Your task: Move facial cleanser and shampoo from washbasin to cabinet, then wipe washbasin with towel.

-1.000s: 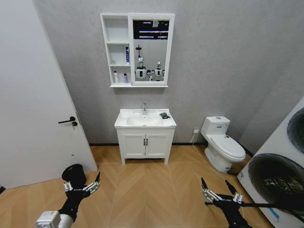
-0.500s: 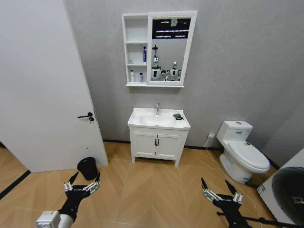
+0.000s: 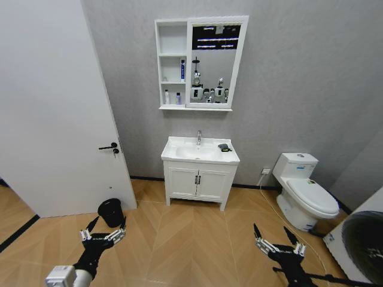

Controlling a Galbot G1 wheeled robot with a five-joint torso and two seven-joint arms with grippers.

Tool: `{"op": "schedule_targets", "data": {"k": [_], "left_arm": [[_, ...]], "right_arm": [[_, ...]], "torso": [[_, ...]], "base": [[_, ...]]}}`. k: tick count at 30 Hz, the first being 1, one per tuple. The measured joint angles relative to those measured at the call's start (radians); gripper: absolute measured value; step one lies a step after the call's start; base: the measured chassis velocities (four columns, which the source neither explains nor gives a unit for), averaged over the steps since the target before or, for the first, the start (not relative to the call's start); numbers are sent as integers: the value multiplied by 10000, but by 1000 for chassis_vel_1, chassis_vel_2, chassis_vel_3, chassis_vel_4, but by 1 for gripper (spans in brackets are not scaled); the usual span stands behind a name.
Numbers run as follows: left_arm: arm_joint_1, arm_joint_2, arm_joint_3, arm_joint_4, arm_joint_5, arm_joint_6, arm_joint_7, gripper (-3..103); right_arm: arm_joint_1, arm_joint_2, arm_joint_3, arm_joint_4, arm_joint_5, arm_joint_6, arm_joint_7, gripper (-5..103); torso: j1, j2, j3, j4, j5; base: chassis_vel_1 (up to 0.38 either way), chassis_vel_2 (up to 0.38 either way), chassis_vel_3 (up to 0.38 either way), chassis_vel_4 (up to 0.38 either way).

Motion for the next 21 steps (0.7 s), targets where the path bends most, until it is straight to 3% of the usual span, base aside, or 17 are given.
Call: {"op": "schedule_targets", "data": {"k": [6,21], "left_arm": [[1,0,0,0,0,0,0,100],[0,0,0,0,0,0,0,100]], "right_arm": [[-1,0,0,0,0,0,0,100],[0,0,0,0,0,0,0,100]], "torso": [[113,235,123,-1,0],[119,238,124,0,0]], "base": [[0,0,0,0],[-8,-12,-10,-9]]}}
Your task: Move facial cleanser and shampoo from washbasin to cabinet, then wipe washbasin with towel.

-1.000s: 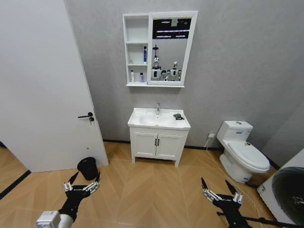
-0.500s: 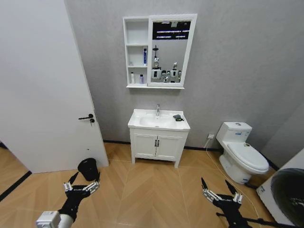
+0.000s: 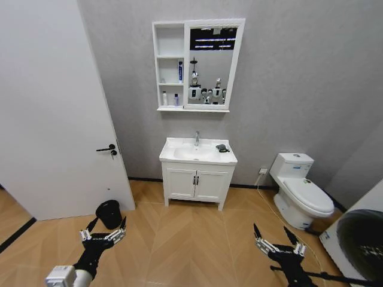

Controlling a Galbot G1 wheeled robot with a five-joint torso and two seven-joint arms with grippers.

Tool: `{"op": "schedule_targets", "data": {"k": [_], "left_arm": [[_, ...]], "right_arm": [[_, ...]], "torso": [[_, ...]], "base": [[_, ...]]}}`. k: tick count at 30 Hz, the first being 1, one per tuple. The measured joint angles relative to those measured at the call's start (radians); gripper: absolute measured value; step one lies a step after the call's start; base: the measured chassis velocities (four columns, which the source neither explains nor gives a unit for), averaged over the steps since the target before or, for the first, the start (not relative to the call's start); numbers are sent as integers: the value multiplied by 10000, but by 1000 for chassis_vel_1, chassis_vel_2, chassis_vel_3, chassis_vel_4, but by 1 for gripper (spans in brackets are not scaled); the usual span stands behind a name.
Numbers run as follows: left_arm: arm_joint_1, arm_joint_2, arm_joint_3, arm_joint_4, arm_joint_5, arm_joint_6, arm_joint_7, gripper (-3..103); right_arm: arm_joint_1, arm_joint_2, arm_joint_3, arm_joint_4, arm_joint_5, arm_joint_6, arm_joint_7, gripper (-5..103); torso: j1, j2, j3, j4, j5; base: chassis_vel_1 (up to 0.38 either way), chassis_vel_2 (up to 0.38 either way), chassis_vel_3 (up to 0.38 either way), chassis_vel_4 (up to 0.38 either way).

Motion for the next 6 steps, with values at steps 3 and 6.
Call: {"op": "schedule_targets", "data": {"k": [3,6], "left_arm": [[0,0,0,0,0,0,0,100],[0,0,0,0,0,0,0,100]], "right_arm": [[-1,0,0,0,0,0,0,100],[-1,0,0,0,0,0,0,100]], "torso": [[-5,-8,-5,-3,0],[-9,-14,-8,-2,0]], "base": [[-35,-36,-34,-30],[-37,-17,-12,-21]]}}
